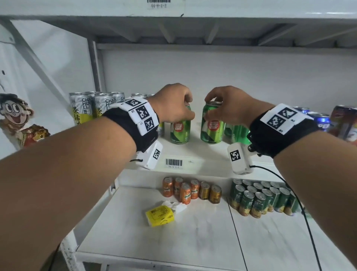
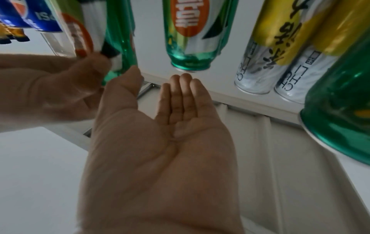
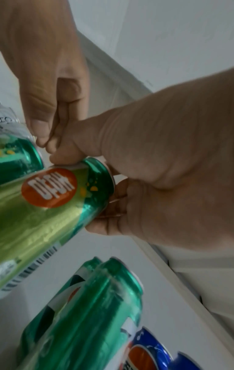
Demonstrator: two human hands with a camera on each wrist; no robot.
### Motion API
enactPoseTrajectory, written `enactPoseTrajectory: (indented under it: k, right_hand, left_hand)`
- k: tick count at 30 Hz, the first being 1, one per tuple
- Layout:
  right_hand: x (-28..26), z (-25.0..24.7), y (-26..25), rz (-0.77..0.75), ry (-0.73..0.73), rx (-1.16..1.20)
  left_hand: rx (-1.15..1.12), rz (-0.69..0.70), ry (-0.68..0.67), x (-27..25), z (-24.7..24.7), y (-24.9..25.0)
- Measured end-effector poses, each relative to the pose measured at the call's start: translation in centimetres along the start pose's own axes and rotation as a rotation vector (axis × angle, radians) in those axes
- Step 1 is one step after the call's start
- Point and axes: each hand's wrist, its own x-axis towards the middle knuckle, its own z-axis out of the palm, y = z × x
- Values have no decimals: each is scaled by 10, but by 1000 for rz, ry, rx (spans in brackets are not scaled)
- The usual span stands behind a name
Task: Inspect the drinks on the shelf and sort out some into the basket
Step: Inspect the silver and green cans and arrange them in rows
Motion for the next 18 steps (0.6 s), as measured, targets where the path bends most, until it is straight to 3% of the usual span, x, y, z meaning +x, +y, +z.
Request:
enactPoseTrajectory:
  k: [7,11,15,18]
  right_hand:
    - [61,40,25,46,-52,-20]
    - [89,58,33,40,-58,-25]
    - [100,59,32,4,-90,-86]
    - [103,48,18,-56,-18,-95]
  left_hand:
    - [117,-84,-68,36,15,-18]
    - [64,-134,-93,46,15,-26]
    - [-5,-139,-107,46,10,-29]
    - [-27,-128,-70,40,-1,-32]
